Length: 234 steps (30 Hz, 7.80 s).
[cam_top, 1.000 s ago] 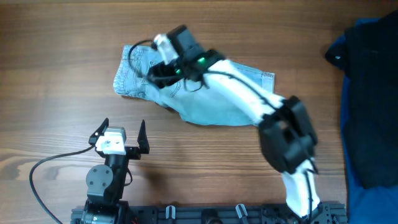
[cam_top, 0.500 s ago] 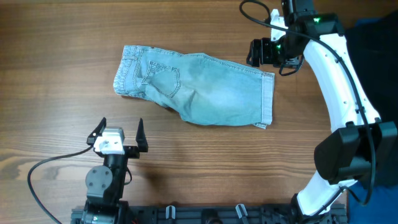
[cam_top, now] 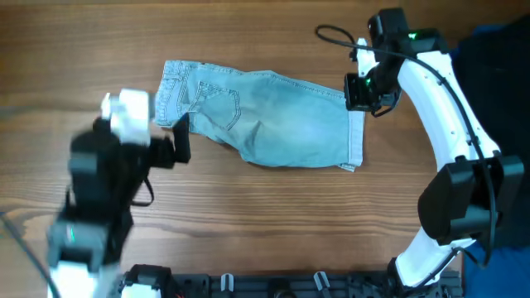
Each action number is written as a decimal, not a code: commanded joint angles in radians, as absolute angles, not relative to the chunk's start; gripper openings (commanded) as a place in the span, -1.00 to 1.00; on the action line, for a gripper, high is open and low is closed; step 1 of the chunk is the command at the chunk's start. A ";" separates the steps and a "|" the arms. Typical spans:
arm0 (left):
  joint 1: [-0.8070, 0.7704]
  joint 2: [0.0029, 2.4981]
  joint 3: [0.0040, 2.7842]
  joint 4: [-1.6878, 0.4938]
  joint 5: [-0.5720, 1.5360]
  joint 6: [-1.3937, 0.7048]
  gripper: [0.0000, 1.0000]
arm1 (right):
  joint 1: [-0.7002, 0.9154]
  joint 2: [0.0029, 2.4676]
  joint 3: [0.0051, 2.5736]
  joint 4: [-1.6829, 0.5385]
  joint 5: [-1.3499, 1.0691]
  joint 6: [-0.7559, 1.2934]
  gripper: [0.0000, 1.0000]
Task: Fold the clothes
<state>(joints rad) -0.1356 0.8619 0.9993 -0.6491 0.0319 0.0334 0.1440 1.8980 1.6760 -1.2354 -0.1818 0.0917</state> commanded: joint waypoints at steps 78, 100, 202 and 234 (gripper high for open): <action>0.016 2.000 1.491 -0.501 0.033 -0.121 0.55 | 0.002 1.894 1.033 -0.535 -0.158 0.265 -0.79; 0.177 2.132 1.491 -0.435 0.412 -0.120 0.62 | 0.002 1.894 1.033 -0.532 -0.157 0.263 -0.70; 0.172 1.761 1.491 -1.393 0.340 -0.151 -0.92 | -0.043 1.588 1.298 -1.307 -0.311 0.064 -0.91; -0.106 1.757 1.303 -1.489 0.260 -0.244 0.75 | -0.039 1.597 1.665 -1.344 -0.290 0.113 0.10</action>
<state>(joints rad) -0.0982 1.7809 1.2366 -1.4879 0.2729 -0.2230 -0.0414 1.6016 1.5753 -1.3582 -0.2478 0.1524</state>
